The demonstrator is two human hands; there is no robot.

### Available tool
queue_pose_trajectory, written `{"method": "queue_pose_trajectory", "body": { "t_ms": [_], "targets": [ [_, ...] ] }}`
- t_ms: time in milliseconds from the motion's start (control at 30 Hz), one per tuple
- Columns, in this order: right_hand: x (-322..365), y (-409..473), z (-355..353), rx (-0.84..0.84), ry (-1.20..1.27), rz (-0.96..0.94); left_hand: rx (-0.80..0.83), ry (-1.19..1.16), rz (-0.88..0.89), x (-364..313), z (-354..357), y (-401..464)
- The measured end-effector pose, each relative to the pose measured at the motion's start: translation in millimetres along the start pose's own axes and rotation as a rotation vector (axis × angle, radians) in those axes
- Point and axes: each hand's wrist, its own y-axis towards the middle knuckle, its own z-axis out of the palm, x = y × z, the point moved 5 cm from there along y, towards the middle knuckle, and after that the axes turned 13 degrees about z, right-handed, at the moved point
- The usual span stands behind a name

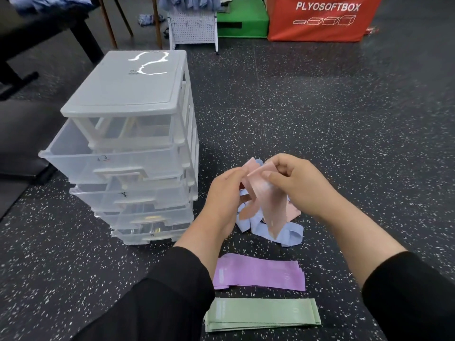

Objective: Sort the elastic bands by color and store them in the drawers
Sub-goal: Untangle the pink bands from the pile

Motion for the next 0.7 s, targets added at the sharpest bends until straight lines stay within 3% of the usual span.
{"method": "queue_pose_trajectory", "body": {
  "t_ms": [367,533,700],
  "targets": [
    [-17.3,9.6,2.1,-0.206,0.014,0.051,0.109,0.075,-0.002,10.6,14.9,-2.1],
    [-20.6,11.1,2.0,-0.102,-0.004,0.014,0.076,0.176,0.067,14.2,13.1,4.0],
    [-58.7,32.3,-36.9,-0.345,0.150,0.142,-0.068,0.389,0.172,9.5,2.5,17.4]
  ]
}}
